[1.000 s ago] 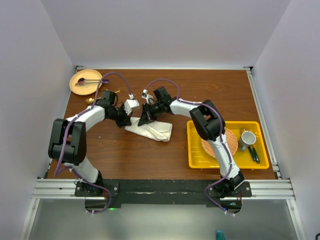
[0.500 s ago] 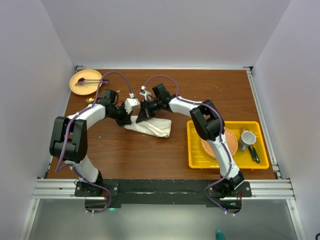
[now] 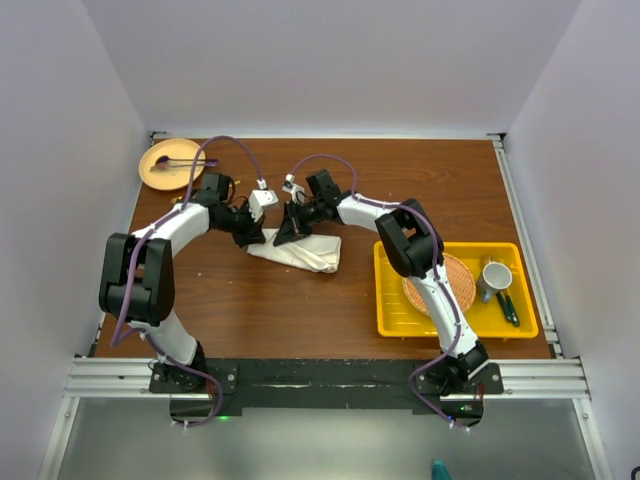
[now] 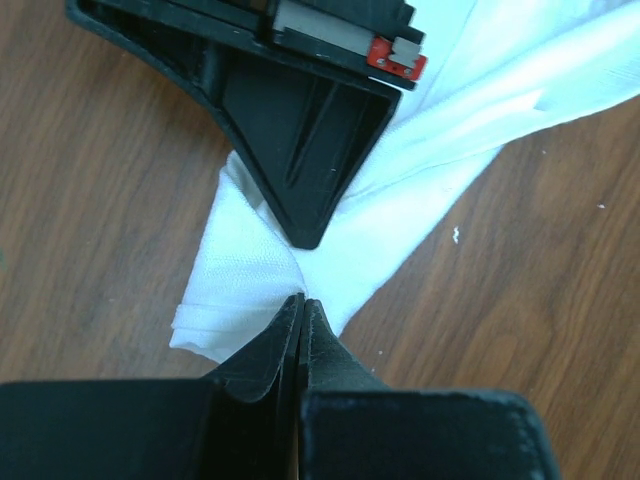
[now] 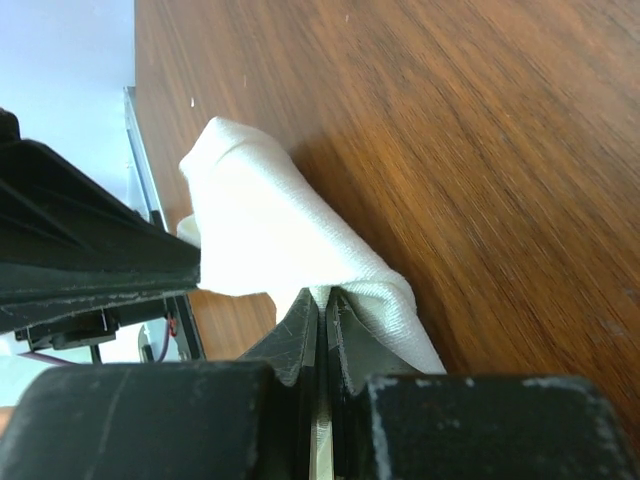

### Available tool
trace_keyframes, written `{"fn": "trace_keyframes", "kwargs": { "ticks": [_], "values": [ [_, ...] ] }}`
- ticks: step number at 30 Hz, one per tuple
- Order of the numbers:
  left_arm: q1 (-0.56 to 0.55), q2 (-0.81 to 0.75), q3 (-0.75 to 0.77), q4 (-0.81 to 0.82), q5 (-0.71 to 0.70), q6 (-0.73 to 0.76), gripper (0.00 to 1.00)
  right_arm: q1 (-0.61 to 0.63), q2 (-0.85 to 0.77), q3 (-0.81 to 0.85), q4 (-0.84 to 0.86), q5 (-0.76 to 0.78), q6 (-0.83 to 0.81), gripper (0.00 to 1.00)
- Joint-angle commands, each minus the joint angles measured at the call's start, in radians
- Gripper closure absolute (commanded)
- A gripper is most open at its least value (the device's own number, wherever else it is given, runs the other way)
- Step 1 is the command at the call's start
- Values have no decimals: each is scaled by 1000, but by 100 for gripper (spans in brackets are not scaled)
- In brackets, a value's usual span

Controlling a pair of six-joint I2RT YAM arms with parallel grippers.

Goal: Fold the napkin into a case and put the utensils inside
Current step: Fold the top corner of the smaller rectangle-folded napkin into a folded napkin.

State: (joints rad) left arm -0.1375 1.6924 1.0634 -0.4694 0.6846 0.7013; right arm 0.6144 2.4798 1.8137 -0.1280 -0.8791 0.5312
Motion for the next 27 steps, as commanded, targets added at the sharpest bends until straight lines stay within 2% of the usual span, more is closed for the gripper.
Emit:
{"fn": "trace_keyframes", "kwargs": {
  "ticks": [1, 5, 10, 13, 14, 16, 17, 20, 23, 24, 25, 26, 27],
  "values": [
    [4, -25, 29, -57, 93, 47, 100, -5, 41, 4, -32, 69, 9, 100],
    [4, -22, 20, -69, 92, 58, 100, -10, 48, 6, -36, 69, 12, 100],
    [4, 6, -12, -19, -39, 46, 100, -15, 42, -7, -25, 57, 18, 100],
    [7, -19, -52, 58, -82, 15, 86, -18, 39, -11, -19, 57, 23, 100],
    [12, -46, -60, 78, -80, 6, 79, -16, 41, -13, -18, 54, 26, 100],
    [15, -91, -101, 155, -76, -31, 74, -18, 42, -16, -10, 49, 30, 100],
    [15, -150, -124, 196, -94, -48, 68, -16, 42, -17, -9, 51, 32, 100],
    [13, -261, -206, 362, -128, -85, 61, -16, 47, -21, 5, 43, 42, 100],
    [3, -329, -256, 416, -160, -71, 53, -18, 53, -21, 11, 40, 50, 100],
    [-4, -342, -267, 426, -172, -62, 48, -18, 53, -22, 14, 37, 55, 100],
    [-22, -368, -296, 442, -183, -50, 37, -16, 54, -22, 19, 34, 61, 100],
    [-37, -381, -313, 454, -221, -27, 35, -16, 59, -24, 27, 32, 65, 100],
    [-51, -390, -342, 497, -244, -14, 27, -16, 60, -24, 27, 29, 70, 100]
  ]
}}
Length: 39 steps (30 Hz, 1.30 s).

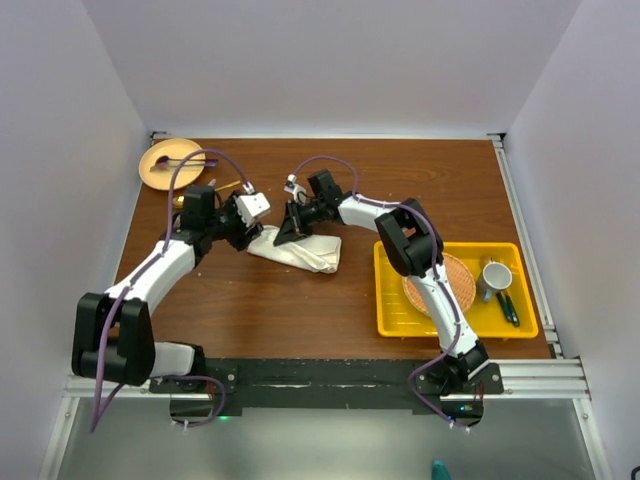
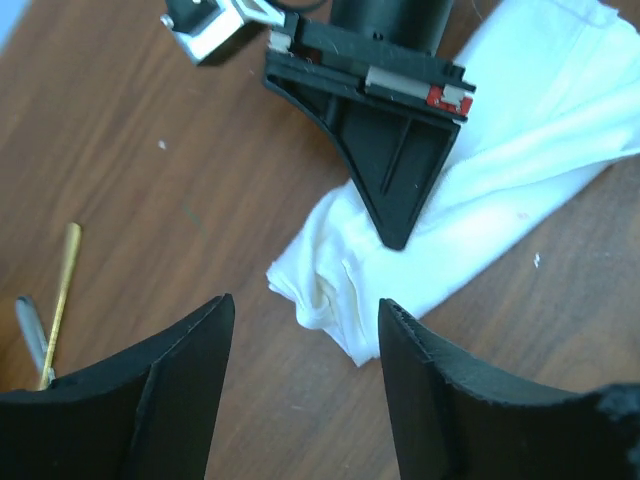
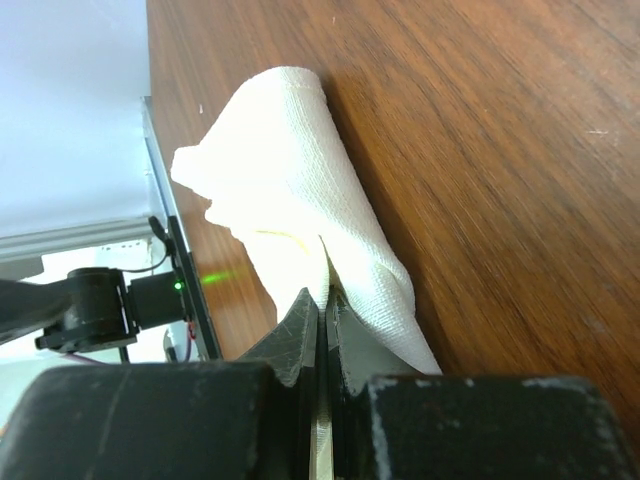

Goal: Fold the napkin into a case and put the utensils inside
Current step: Fold the top corner of the smaller rectangle-folded napkin into a folded napkin.

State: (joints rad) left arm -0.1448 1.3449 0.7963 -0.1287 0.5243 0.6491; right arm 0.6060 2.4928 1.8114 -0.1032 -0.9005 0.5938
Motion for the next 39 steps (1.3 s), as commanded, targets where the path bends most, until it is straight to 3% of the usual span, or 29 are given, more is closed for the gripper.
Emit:
{"fn": "trace_keyframes", "kwargs": {
  "ticks": [1, 2, 3, 6, 9, 10, 11, 14, 18, 22, 27, 30, 35, 39],
  "values": [
    [-76, -56, -88, 173, -107, 47, 25, -8, 49, -21, 10, 49, 17, 100],
    [-93, -58, -97, 191, -148, 69, 24, -8, 49, -21, 20, 46, 23, 100],
    [-107, -61, -115, 204, -167, 75, 17, -8, 52, -24, 25, 43, 29, 100],
    [-154, -47, -132, 230, -227, 118, 16, -9, 58, -27, 39, 38, 46, 100],
    [-173, -29, -123, 233, -221, 135, 33, -8, 60, -27, 45, 37, 57, 100],
    [-174, -29, -118, 229, -183, 139, 48, -9, 61, -27, 48, 34, 63, 100],
    [-174, -26, -114, 215, -166, 142, 55, -11, 63, -27, 51, 34, 69, 100],
    [-174, 23, -77, 176, -139, 106, 70, -11, 66, -29, 59, 29, 77, 100],
    [-147, 103, 24, 65, -89, 93, 66, -14, 71, -37, 66, 23, 92, 100],
    [-142, 174, 76, 32, -148, 99, 61, -22, 74, -63, 95, 8, 150, 100],
    [-142, 229, 107, 37, -208, 145, 39, -25, 81, -64, 137, -9, 193, 100],
    [-142, 266, 132, 23, -239, 168, 34, -25, 89, -50, 135, -14, 196, 100],
    [-142, 316, 175, 3, -247, 199, 35, -25, 90, -34, 131, -20, 196, 100],
    [-142, 347, 184, 9, -253, 211, 45, -25, 94, -26, 125, -23, 190, 100]
  ]
}}
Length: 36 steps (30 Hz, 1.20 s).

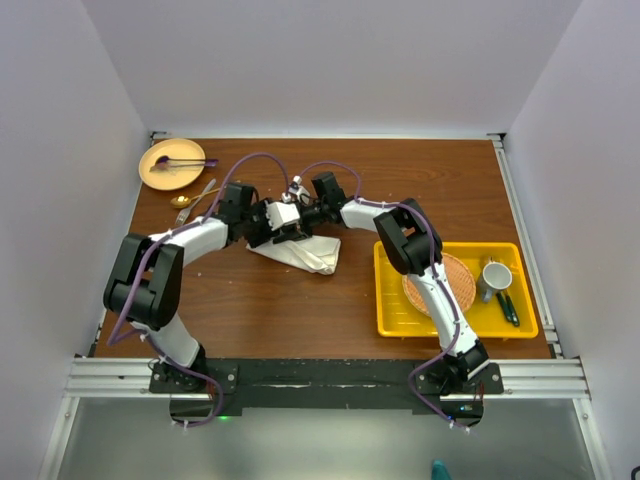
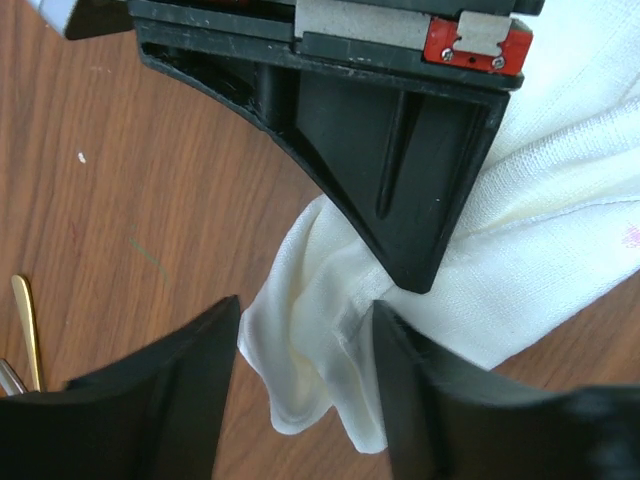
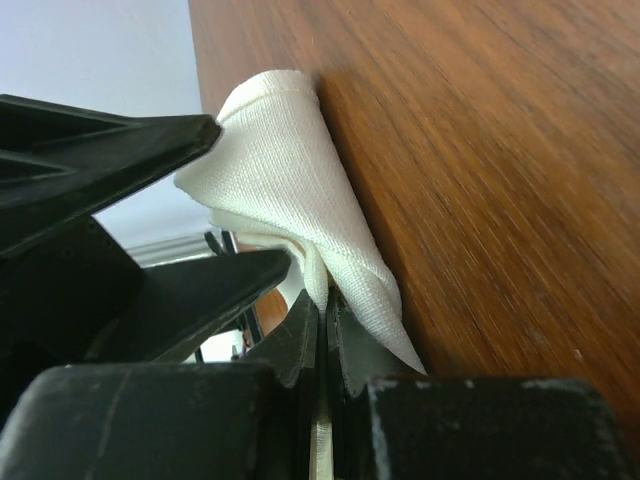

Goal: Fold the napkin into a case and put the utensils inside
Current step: Fold the top corner of the smaller rectangle-folded napkin into a folded napkin.

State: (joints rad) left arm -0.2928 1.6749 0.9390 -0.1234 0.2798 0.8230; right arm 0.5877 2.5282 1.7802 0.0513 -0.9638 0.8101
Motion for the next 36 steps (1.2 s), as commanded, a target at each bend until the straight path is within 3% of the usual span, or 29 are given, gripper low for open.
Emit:
{"fn": "trace_keyframes", "kwargs": {
  "ticks": [1, 9, 16, 21, 29, 36],
  "values": [
    [6, 23, 41, 5, -8, 48, 48, -6, 58, 7, -30, 39, -25, 100],
    [6, 55, 26, -12, -2, 120, 81, -6, 35, 28, 2, 22, 21, 100],
    [9, 43, -6, -13, 18, 142, 94, -6, -8, 85, 65, 16, 78, 100],
    [20, 40, -14, -24, 27, 153, 97, -6, -32, 151, 12, 34, -3, 100],
    [41, 40, 7, -56, 59, 142, 97, -25, 20, 193, -217, 125, -216, 100],
    [50, 48, 21, -84, 81, 160, 97, -54, 93, 202, -294, 201, -258, 100]
  ]
}}
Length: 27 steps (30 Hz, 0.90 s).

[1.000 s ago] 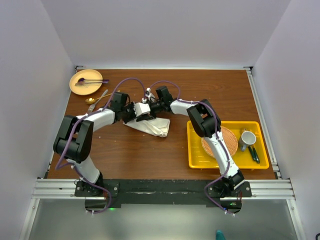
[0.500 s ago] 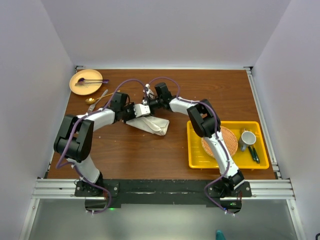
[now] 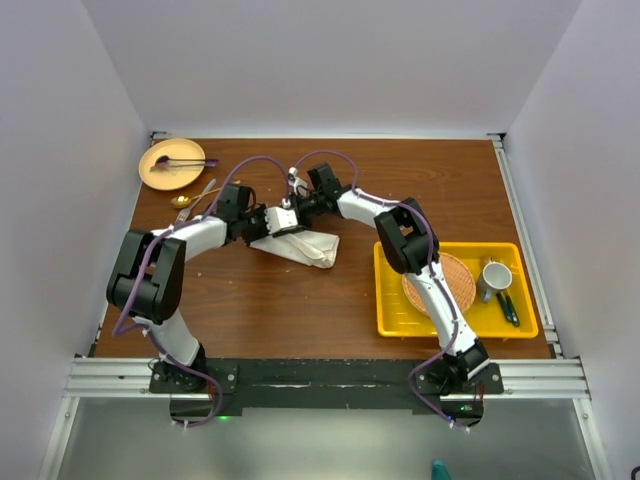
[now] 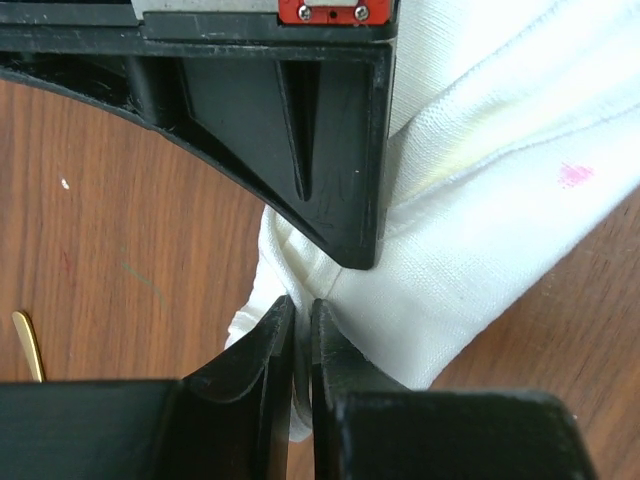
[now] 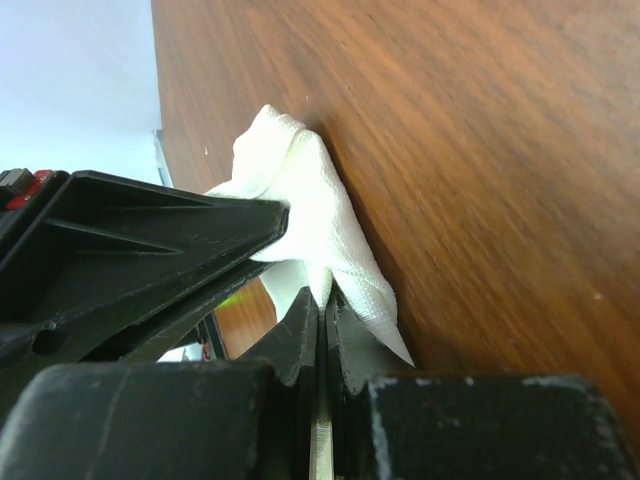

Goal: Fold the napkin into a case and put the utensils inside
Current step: Fold the top corner of the smaller rectangle-folded napkin into a folded napkin.

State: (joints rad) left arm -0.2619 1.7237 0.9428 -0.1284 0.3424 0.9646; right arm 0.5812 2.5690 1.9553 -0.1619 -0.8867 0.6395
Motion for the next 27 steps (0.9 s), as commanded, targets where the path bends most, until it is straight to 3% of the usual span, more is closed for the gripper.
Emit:
{"fn": "trace_keyframes", "kwargs": {
  "ticks": [1, 8, 15, 20, 22, 23, 25, 27],
  "values": [
    [20, 2, 22, -79, 20, 17, 97, -46, 62, 25, -87, 123, -89, 100],
    [20, -13, 18, -122, 56, 74, 97, -35, 31, -114, -24, 55, 30, 100],
    [20, -59, -67, -149, 86, 186, 97, 17, -49, -280, 181, -32, 244, 100],
    [20, -56, -91, -160, 86, 227, 98, 20, -63, -233, 127, -28, 179, 100],
    [20, -52, -102, -154, 84, 240, 98, 17, -58, -155, 0, -11, 103, 94],
    [20, -46, -99, -154, 83, 240, 98, 16, -55, -103, -40, -6, 24, 82],
    [20, -33, -95, -152, 81, 240, 98, 16, -55, -58, -166, 14, -91, 70],
    [20, -27, -88, -149, 81, 235, 98, 17, -59, -19, -287, 31, -164, 64]
  ]
}}
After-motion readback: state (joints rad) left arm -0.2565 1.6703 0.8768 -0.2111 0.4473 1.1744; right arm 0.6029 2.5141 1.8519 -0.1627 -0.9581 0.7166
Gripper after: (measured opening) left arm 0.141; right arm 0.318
